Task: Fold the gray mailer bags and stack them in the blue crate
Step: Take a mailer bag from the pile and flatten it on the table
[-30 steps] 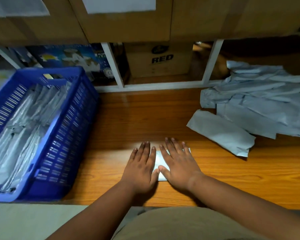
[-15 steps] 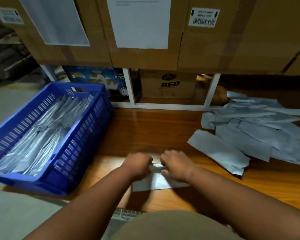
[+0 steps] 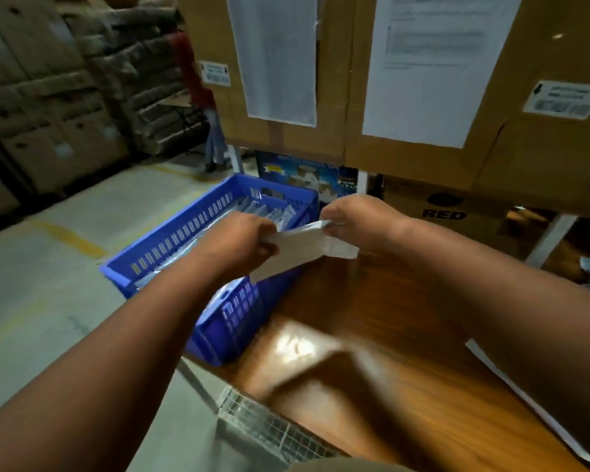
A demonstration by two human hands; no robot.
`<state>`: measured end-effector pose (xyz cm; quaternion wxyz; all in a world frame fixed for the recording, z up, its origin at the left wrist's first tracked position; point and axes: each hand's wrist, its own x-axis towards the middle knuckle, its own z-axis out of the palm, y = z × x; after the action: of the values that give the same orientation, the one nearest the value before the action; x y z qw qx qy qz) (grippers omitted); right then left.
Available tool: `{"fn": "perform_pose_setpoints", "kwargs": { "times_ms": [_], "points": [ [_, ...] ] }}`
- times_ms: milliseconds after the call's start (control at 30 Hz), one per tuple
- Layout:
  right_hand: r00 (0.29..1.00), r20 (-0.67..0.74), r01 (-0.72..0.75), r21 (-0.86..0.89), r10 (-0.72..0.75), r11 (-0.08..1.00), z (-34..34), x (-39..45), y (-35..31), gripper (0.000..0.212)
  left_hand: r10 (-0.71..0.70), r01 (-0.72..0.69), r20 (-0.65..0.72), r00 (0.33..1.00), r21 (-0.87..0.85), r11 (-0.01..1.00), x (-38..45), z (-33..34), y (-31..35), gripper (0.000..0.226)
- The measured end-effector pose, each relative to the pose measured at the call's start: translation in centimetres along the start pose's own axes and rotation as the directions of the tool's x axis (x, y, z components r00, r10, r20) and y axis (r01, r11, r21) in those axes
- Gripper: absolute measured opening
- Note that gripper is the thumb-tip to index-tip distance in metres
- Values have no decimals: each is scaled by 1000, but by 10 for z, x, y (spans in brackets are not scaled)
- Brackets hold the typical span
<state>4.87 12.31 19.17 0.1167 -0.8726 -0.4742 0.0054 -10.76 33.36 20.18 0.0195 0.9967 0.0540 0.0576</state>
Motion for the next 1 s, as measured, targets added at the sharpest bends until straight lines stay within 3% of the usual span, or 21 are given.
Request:
{"fn": "perform_pose_setpoints", "kwargs": {
  "times_ms": [167, 367, 567, 667, 800, 867, 1000],
  "points": [
    [987, 1, 161, -104, -162, 981, -12, 94, -66, 12, -186, 185, -98, 978, -20, 983, -30, -23, -83, 24],
    [937, 260, 299, -249, -234, 921, 22, 185, -114, 7, -288, 288, 13, 957, -77, 954, -54, 10, -139, 42],
    [793, 608, 334, -360, -53, 871, 65, 225, -126, 7, -258, 305, 271, 927, -148, 941, -46, 54, -143, 38],
    [684, 729, 478, -455, 6, 751, 85, 232, -136, 9, -225, 284, 363, 904, -120, 951, -37, 69, -139, 39],
    [599, 796, 599, -518, 87, 610, 109, 230, -149, 22, -189, 237, 489, 852, -36, 971, -26, 88, -132, 17],
    [600, 791, 579, -534, 120, 616, 123, 227, -149, 22, -185, 214, 512, 839, 2, 977, -20, 99, -131, 22],
    [651, 723, 371, -568, 230, 735, 147, 228, -145, 21, -194, 181, 590, 783, 82, 980, -12, 116, -128, 9]
  ]
}}
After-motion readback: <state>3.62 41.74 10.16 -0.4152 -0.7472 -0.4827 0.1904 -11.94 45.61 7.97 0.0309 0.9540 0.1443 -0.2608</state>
